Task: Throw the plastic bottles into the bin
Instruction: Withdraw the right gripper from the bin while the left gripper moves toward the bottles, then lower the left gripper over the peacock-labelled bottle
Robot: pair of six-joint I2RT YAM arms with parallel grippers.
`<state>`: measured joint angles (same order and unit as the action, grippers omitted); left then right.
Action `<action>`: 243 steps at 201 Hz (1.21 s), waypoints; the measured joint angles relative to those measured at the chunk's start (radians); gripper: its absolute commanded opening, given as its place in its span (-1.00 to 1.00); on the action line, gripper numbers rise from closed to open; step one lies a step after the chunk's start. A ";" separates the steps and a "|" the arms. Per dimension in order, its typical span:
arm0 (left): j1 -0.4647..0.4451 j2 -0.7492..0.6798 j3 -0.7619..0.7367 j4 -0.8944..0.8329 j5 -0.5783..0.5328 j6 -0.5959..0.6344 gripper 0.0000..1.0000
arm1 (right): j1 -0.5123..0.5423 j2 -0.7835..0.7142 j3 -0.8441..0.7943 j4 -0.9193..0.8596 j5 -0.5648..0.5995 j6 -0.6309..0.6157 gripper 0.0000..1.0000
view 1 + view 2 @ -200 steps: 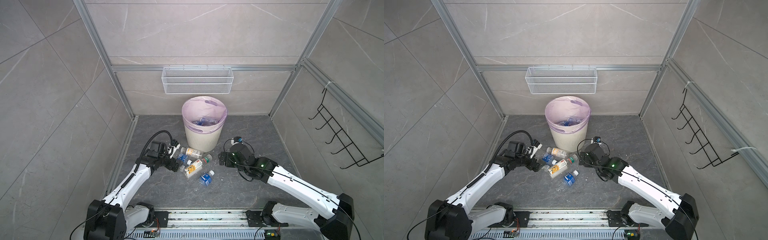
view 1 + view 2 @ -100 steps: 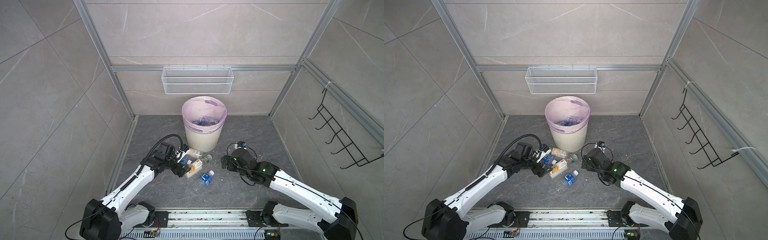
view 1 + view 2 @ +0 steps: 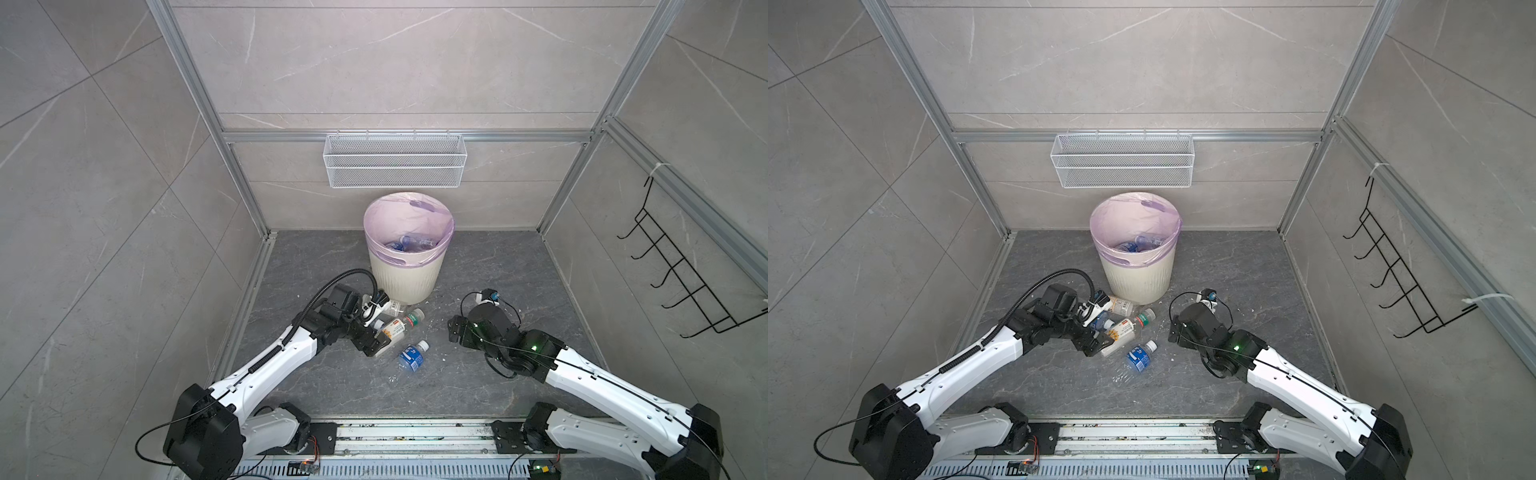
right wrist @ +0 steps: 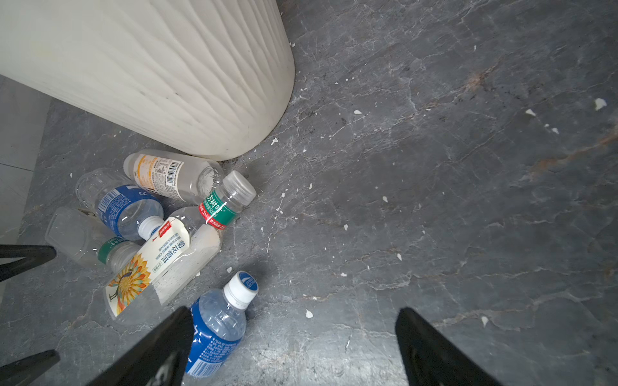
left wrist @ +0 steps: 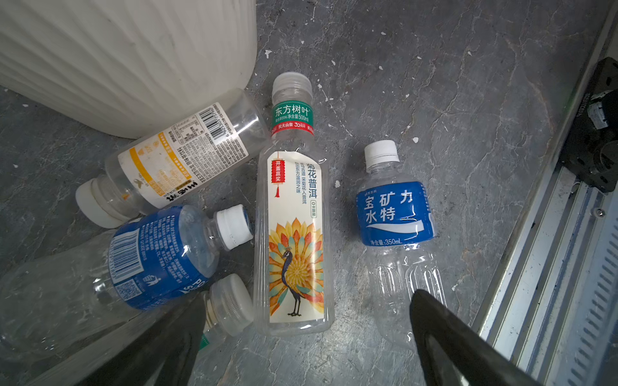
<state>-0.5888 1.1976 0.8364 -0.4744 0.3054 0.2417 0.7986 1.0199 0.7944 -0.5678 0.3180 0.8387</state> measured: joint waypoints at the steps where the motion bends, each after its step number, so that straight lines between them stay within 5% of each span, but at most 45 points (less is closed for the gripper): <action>1: -0.001 0.001 0.000 0.000 0.000 0.000 0.95 | 0.000 0.000 0.000 0.000 0.000 0.000 0.93; 243: -0.047 0.274 0.062 0.052 -0.069 -0.004 0.56 | 0.026 0.021 -0.021 -0.011 0.019 0.034 0.70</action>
<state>-0.6353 1.4712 0.8982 -0.4225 0.2367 0.2375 0.8246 1.0405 0.7738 -0.5793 0.3367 0.8726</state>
